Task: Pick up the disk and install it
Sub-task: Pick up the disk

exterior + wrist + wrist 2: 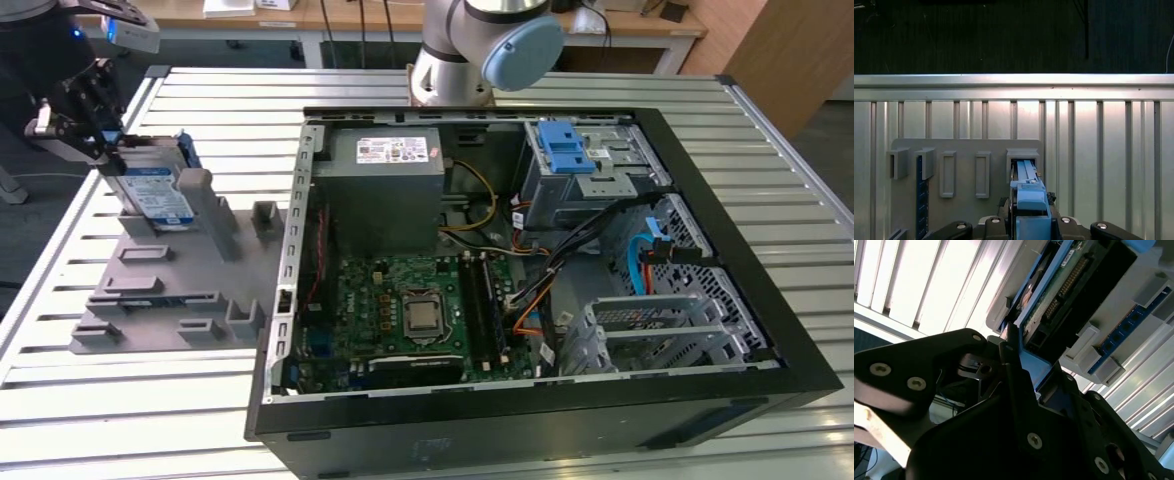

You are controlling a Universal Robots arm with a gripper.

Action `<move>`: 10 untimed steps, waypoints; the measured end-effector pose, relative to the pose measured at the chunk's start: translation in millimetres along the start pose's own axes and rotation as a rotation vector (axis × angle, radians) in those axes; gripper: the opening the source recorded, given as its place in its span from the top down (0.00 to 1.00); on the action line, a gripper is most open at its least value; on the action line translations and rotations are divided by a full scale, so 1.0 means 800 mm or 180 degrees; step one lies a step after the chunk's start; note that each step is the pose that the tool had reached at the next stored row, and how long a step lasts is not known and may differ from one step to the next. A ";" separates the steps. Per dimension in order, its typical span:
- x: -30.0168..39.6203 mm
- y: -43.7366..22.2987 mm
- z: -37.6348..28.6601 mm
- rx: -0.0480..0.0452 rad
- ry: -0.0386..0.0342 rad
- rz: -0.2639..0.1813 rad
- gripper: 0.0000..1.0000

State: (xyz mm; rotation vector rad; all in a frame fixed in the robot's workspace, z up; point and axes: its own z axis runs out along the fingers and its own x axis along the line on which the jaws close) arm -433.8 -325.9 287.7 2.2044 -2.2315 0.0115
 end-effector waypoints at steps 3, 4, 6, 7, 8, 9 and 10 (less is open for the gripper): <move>0.0000 0.0000 0.0000 0.0000 0.0000 0.0000 0.64; 0.0000 0.0000 0.0000 0.0000 0.0000 -0.0001 0.64; 0.0000 0.0000 -0.0001 0.0000 0.0000 0.0000 0.64; 0.0000 0.0000 -0.0003 0.0001 0.0000 -0.0001 0.64; 0.0000 0.0000 -0.0008 0.0000 0.0000 0.0000 0.64; 0.0000 0.0000 -0.0015 -0.0001 0.0000 0.0000 0.64; 0.0000 0.0000 -0.0022 -0.0001 0.0000 0.0000 0.64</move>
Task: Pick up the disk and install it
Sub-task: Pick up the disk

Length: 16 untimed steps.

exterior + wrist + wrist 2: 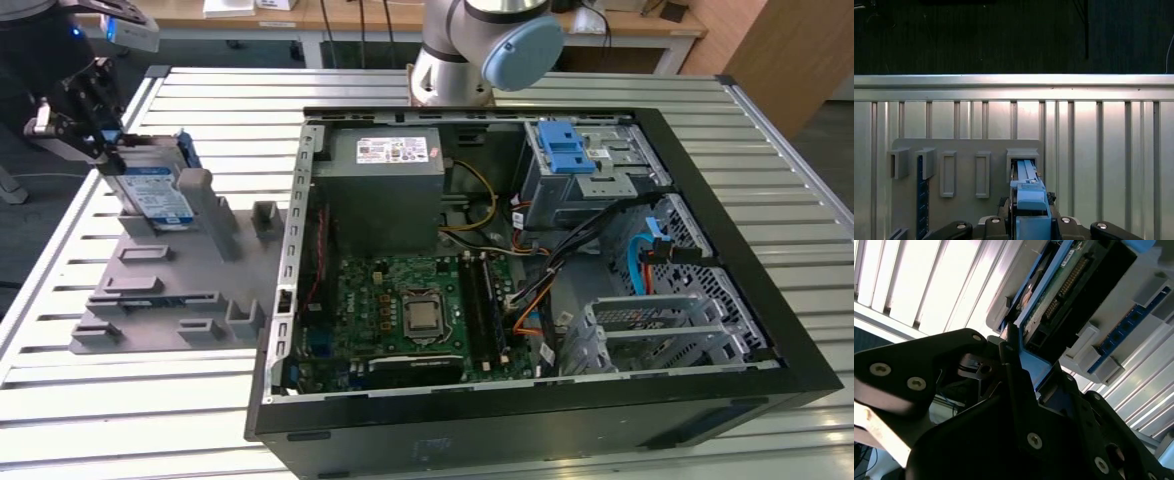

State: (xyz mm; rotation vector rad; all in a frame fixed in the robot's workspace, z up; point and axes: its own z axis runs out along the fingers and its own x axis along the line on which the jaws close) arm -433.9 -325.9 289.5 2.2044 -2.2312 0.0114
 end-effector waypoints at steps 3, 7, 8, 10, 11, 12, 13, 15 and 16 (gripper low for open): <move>0.0000 0.0000 -0.0021 0.0000 0.0000 0.0000 0.64; 0.0000 0.0000 -0.0051 0.0001 0.0000 0.0000 0.64; 0.0000 0.0000 -0.0058 0.0001 0.0000 0.0000 0.64; 0.0000 0.0000 -0.0072 0.0001 0.0000 0.0000 0.64; 0.0000 0.0000 -0.0074 0.0002 -0.0001 0.0000 0.64; 0.0000 0.0000 -0.0074 0.0002 -0.0001 0.0000 0.64; 0.0000 0.0000 -0.0075 0.0002 -0.0001 0.0000 0.64; 0.0001 0.0000 -0.0077 0.0001 0.0000 0.0000 0.64; 0.0001 0.0000 -0.0077 0.0001 0.0000 0.0000 0.64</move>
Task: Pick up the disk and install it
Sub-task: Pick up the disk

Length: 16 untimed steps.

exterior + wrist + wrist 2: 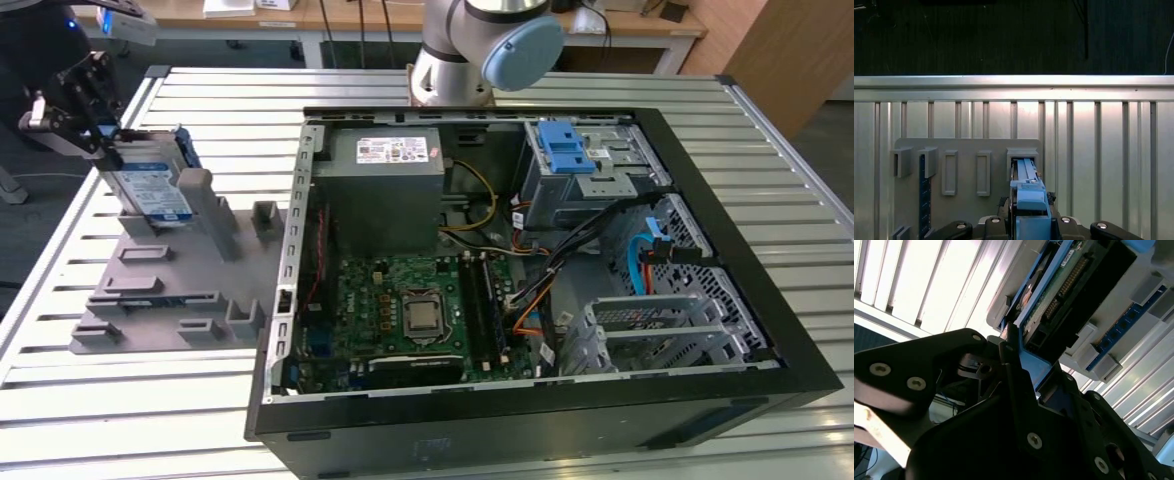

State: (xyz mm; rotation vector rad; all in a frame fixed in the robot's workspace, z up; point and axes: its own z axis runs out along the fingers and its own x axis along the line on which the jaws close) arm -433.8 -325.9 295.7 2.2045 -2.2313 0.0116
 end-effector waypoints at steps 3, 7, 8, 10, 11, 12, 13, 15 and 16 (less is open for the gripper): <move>0.0000 0.0000 0.0000 0.0000 0.0000 0.0000 0.64; 0.0000 0.0001 -0.0005 0.0000 -0.0001 -0.0001 0.64; 0.0000 0.0001 -0.0013 -0.0001 -0.0002 -0.0002 0.64; 0.0000 0.0000 -0.0031 0.0000 -0.0004 -0.0004 0.64; 0.0000 0.0000 -0.0044 0.0000 -0.0004 -0.0004 0.64; 0.0001 0.0000 -0.0061 0.0000 -0.0004 -0.0004 0.64; 0.0001 0.0000 -0.0074 0.0000 -0.0004 -0.0004 0.64; 0.0001 0.0000 -0.0099 0.0000 -0.0005 -0.0004 0.64; 0.0001 0.0000 -0.0111 0.0000 -0.0006 -0.0004 0.64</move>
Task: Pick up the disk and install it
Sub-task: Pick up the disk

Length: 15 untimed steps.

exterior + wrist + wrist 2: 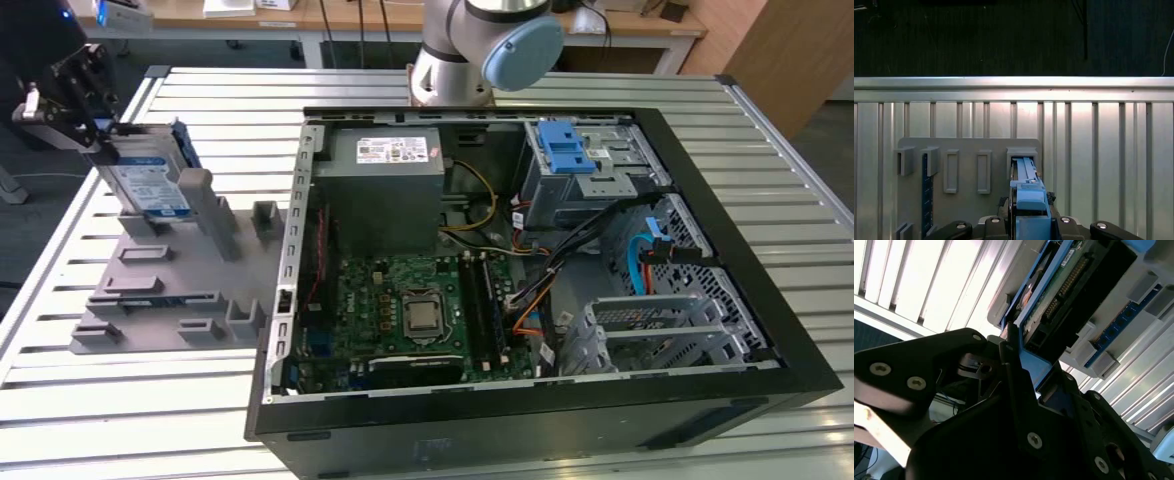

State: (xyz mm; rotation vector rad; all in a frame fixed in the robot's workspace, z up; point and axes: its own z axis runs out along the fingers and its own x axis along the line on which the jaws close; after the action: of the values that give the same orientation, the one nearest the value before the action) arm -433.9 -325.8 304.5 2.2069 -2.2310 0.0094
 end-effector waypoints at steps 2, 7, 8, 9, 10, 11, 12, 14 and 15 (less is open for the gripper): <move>0.0000 0.0000 -0.0027 0.0000 -0.0002 0.0000 0.64; 0.0001 0.0000 -0.0090 0.0000 -0.0007 0.0000 0.64; 0.0001 0.0000 -0.0100 0.0000 -0.0007 0.0000 0.64; 0.0001 0.0000 -0.0110 0.0000 -0.0007 0.0000 0.64; 0.0001 0.0000 -0.0120 0.0000 -0.0008 0.0000 0.64; 0.0001 0.0000 -0.0131 0.0000 -0.0008 0.0000 0.64; 0.0001 0.0000 -0.0140 0.0000 -0.0007 0.0000 0.64; 0.0001 0.0000 -0.0155 0.0000 -0.0008 0.0000 0.64; 0.0001 0.0000 -0.0163 0.0000 -0.0008 0.0000 0.64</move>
State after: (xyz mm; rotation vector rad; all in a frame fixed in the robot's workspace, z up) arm -433.9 -325.9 317.5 2.2080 -2.2322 0.0067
